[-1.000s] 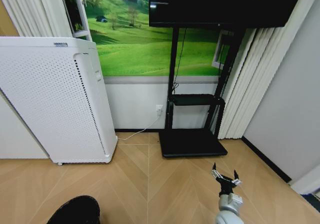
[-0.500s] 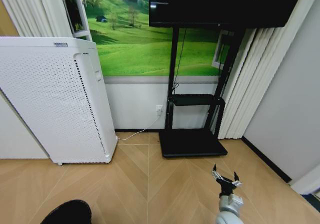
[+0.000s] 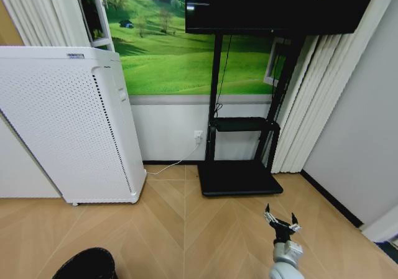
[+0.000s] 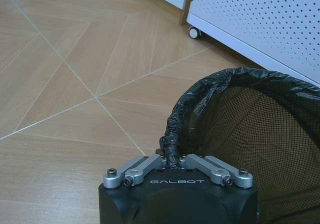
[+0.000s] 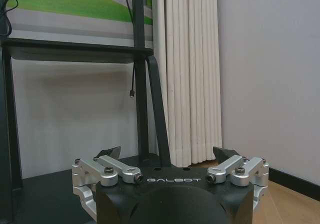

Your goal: Pick up the trash bin and place the garbage on the floor into it.

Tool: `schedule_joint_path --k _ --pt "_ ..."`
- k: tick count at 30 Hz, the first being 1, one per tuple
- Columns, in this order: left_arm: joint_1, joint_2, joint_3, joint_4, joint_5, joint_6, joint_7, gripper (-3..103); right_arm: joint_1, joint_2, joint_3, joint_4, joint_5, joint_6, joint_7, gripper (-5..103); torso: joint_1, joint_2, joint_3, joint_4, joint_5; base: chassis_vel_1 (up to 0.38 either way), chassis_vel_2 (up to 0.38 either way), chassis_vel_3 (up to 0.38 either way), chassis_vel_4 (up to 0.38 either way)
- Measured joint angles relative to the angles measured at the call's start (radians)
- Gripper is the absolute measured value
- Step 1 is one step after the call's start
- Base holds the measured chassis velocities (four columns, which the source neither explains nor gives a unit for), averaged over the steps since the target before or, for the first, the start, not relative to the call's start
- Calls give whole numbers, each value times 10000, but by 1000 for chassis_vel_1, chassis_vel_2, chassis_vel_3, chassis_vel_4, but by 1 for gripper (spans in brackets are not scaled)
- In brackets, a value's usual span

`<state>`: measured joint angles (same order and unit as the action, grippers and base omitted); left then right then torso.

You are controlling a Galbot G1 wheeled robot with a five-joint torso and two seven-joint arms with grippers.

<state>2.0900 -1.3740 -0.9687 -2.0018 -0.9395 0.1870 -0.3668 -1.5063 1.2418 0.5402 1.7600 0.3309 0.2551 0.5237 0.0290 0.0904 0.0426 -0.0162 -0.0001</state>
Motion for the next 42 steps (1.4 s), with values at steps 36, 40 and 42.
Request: schedule_joint_path --k 36,40,42 --pt "1315 -252 -1637 -3251 4490 -3296 4646 100 -457 -302 -93 1100 -555 -592 -530 100 0 -3 0 2 2 0 0 0 0" --pt "458 172 -1544 -4031 4790 -3003 4351 100 -1609 -199 379 2876 -526 -953 -948 100 0 -3 0 2 0 0 0 0 0" --pt "94 439 -1390 -4286 4840 -2692 4037 100 -2060 -58 529 3524 -676 -997 -1015 100 0 -3 0 0 -3 0 0 0 0"
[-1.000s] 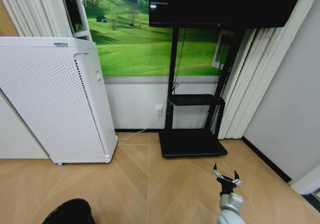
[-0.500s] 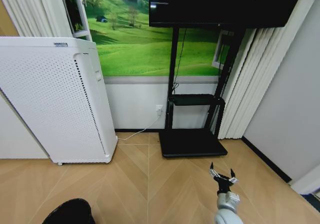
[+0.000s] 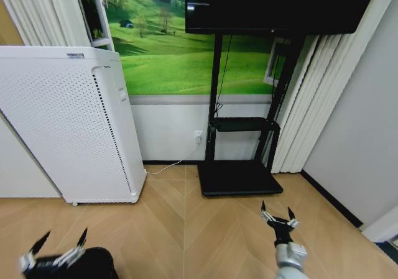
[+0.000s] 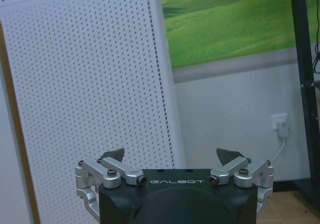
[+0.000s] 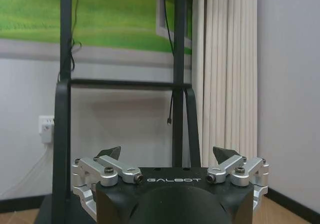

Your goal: Pick up the trash bin and place the garbage on the floor into it.

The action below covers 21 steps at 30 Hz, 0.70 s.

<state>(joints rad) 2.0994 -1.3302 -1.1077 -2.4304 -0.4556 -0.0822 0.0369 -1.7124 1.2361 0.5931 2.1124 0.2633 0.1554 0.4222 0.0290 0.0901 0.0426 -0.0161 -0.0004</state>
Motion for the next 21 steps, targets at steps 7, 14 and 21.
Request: schedule_joint_path --k 7,14,21 --pt "-839 644 814 -723 5 1522 -1136 100 -1224 843 63 1516 -958 321 220 100 0 0 0 0 5 0 0 0 0" --pt "-1182 1072 1354 -696 116 2101 -1316 100 -2072 1419 -6 2105 -1975 384 333 100 0 0 0 -1 2 0 0 0 0" --pt "-1315 1134 1601 -642 123 2112 -1488 100 -2303 1623 3 2365 -2188 384 423 100 0 0 0 1 5 0 0 0 0"
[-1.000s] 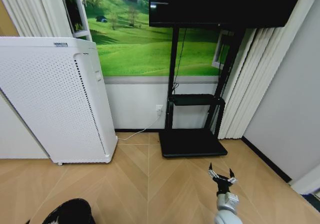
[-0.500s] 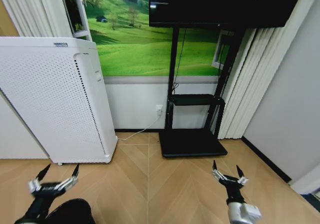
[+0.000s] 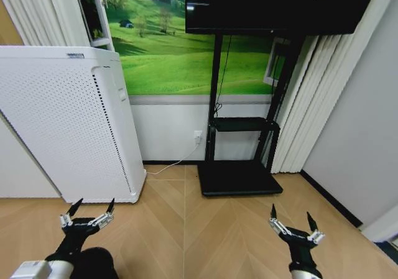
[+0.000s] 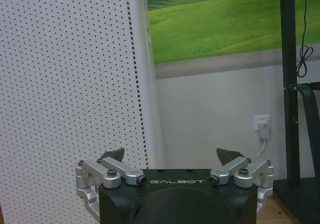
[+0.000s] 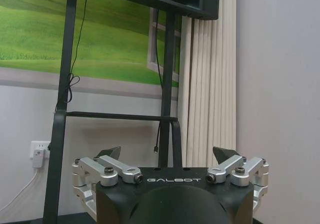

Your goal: Pick up the trash bin and place the garbage on the floor into it.

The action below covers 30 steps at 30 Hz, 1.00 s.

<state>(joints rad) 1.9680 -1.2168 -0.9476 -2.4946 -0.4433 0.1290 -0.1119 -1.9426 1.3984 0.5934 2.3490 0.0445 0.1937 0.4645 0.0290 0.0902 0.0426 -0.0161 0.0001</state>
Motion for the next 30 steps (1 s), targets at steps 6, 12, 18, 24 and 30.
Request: schedule_joint_path --k 6,12,18,24,30 --pt "84 -43 200 -46 13 0 -72 100 -70 65 -68 29 -79 25 128 100 0 0 0 1 1 62 69 -72 -69" --pt "133 -79 179 -47 52 41 -508 100 121 -7 102 -69 -166 521 106 100 0 0 0 1 -4 138 172 -167 -160" --pt "166 -215 -97 -48 -39 92 -698 100 349 -180 394 -137 -61 645 105 100 0 0 1 1 -2 98 69 -105 -79" --pt "193 -333 -380 -76 4 248 -877 100 372 -219 447 -2 8 591 217 100 0 0 0 -1 3 -30 -22 17 18" --pt "297 -414 -179 -76 4 446 -1132 100 188 -157 297 170 11 550 199 100 0 0 1 0 -2 0 0 0 0"
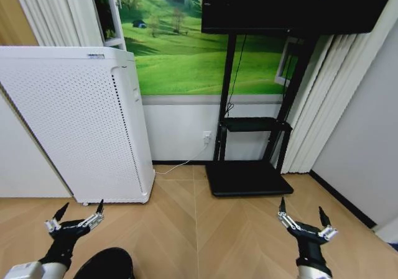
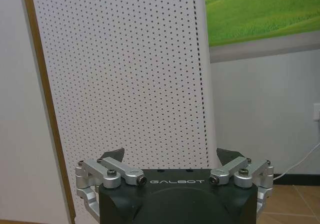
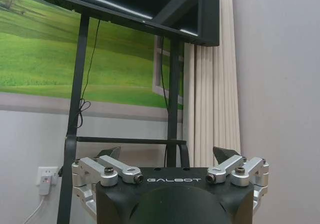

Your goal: Pick up the trash bin and place the garbage on the floor into it.

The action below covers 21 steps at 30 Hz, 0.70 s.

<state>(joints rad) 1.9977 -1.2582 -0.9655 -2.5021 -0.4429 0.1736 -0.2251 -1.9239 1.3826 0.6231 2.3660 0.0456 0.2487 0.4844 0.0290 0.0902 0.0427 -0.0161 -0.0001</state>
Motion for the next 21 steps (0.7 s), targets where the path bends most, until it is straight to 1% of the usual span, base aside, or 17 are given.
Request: schedule_joint_path --k 2,3,4,5,6,7,8,9,11,12,14,16,17,18,21 --pt "17 87 410 1 60 29 18 100 -29 -90 -179 70 27 -191 -70 100 0 0 0 1 1 0 0 0 0" --pt "17 87 410 1 60 29 18 100 -29 -90 -179 70 27 -191 -70 100 0 0 0 1 1 0 0 0 0" --pt "-12 198 571 2 120 -8 249 100 -34 -182 -223 137 126 -333 -110 100 0 1 -1 1 0 0 0 0 0" --pt "-84 360 684 3 161 -108 621 100 -75 -324 -234 240 272 -516 -233 100 -1 0 -1 0 0 0 0 0 0" --pt "-84 360 684 3 161 -108 621 100 -75 -324 -234 240 272 -516 -233 100 -1 0 -1 0 0 0 0 0 0" --pt "-182 544 764 3 169 -264 1113 100 -148 -476 -233 322 388 -621 -476 100 0 0 0 0 1 0 0 0 0" --pt "-242 649 811 3 189 -333 1340 100 -196 -582 -238 338 440 -657 -656 100 0 0 0 -1 1 0 0 0 0" --pt "-242 649 811 3 189 -333 1340 100 -196 -582 -238 338 440 -657 -656 100 0 0 0 -1 1 0 0 0 0" --pt "-332 858 1085 6 462 -505 1819 100 -218 -944 -510 56 670 -761 -1331 100 0 0 0 -1 0 0 0 0 0" --pt "-332 858 1085 6 462 -505 1819 100 -218 -944 -510 56 670 -761 -1331 100 0 0 0 -1 0 0 0 0 0" --pt "-228 853 1306 9 864 -659 2044 100 -134 -1205 -915 -455 888 -895 -1935 100 0 0 0 0 3 0 0 0 0" --pt "-195 840 1343 10 936 -705 2094 100 -119 -1254 -993 -569 928 -931 -2058 100 0 0 0 0 2 0 0 0 0" --pt "-107 804 1416 12 1080 -819 2272 100 -29 -1404 -1153 -903 994 -978 -2442 100 0 0 0 0 3 0 0 0 0" --pt "-107 804 1416 12 1080 -819 2272 100 -29 -1404 -1153 -903 994 -978 -2442 100 0 0 0 0 3 0 0 0 0" --pt "-56 780 1470 16 1181 -921 2396 100 227 -1662 -1225 -1220 1157 -1016 -2871 100 0 0 0 0 3 0 0 0 0"
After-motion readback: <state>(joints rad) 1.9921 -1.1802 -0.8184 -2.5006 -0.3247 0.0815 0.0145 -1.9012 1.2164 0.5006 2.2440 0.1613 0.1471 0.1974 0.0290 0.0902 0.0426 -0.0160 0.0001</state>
